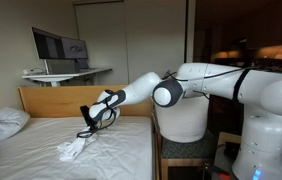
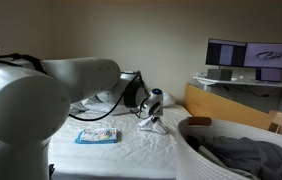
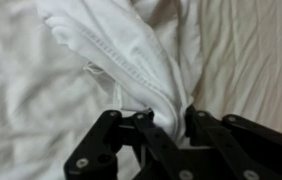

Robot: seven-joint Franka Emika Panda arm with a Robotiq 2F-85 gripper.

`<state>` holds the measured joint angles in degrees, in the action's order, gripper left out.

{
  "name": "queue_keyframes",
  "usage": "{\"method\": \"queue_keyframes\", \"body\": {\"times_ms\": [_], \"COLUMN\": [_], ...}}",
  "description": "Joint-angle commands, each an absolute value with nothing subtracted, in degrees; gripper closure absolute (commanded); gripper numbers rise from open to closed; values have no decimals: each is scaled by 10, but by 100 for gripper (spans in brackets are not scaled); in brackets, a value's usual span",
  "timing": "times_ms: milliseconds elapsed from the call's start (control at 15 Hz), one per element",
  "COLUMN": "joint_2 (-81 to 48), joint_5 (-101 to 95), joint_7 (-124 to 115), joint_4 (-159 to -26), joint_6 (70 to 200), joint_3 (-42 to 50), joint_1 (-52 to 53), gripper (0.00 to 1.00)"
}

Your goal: Put the gray and white clothes in the basket respectively

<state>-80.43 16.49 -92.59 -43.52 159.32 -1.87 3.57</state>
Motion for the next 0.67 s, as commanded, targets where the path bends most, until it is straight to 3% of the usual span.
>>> {"method": "queue_keyframes", "body": {"times_ms": [0, 600], "joint_2": [-780, -747], "joint_5": [191, 192], "joint_7": [-936, -1092], "joint_4": [-385, -233], "joint_6": [1554, 1510], "joint_3": [-64, -70], "joint_1": [19, 37], "gripper": [92, 92]}}
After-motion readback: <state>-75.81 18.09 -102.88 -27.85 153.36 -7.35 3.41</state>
